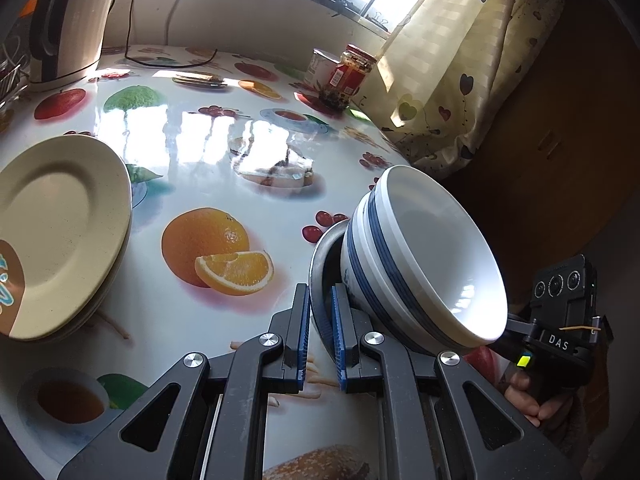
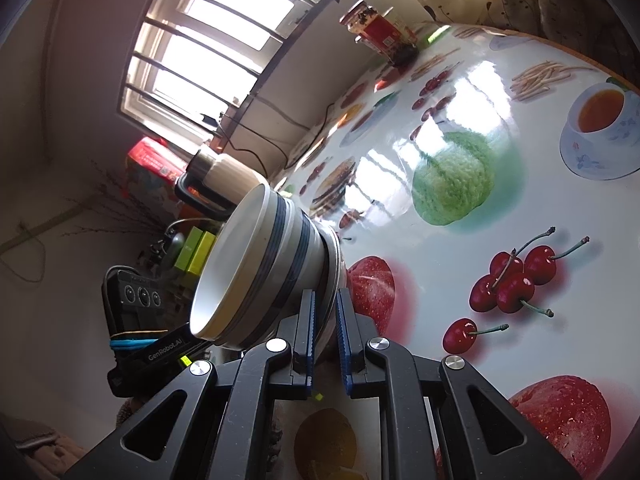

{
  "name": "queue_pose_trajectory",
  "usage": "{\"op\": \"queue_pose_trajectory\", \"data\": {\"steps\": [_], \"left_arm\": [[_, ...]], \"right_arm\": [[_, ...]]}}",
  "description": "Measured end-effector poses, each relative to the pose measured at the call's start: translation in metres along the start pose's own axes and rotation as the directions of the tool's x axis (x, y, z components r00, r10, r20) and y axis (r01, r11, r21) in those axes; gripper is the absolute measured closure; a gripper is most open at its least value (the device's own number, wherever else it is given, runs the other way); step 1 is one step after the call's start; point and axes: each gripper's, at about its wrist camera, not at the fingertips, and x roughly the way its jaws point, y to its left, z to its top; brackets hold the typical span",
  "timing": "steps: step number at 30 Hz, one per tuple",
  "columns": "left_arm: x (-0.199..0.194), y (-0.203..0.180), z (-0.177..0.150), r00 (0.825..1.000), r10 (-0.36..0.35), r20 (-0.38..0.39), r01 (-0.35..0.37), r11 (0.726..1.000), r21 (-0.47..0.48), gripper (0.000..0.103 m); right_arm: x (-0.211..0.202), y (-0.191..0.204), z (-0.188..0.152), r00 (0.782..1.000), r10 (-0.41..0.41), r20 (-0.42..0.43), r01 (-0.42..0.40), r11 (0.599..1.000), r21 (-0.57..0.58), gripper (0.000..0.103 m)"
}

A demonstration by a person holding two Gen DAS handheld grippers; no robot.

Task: Organize plates and bowls
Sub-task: 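Lift the bowl stack with both tools and tilt it toward the cream plates, then carry the bowl stack with both tools over the cream plate stack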

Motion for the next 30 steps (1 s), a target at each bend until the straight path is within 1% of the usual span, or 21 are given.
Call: {"op": "queue_pose_trajectory", "data": {"steps": [7, 16, 30], "left_arm": [[-0.013, 0.000, 0.004, 1.000, 0.009, 0.023, -0.009, 1.000, 0.004, 0.092], [-0.035, 0.010, 0.010, 0.998, 0.023, 0.056, -0.022, 1.000, -0.013, 0.092], [-0.065, 0.036, 0.024, 0.993, 0.077, 0.093, -0.072, 0.996, -0.057, 0.092]], "right_arm": [[0.000, 0.014, 0.005, 1.000, 0.005, -0.001, -0.005, 1.000, -0.028, 0.091], [0.009, 0.031, 0.012, 1.000, 0.020, -0.019, -0.022, 0.998, -0.059, 0.091], [0.044, 0.064, 0.022, 0.996, 0.052, -0.069, -0.059, 0.994, -0.095, 0.091]]}}
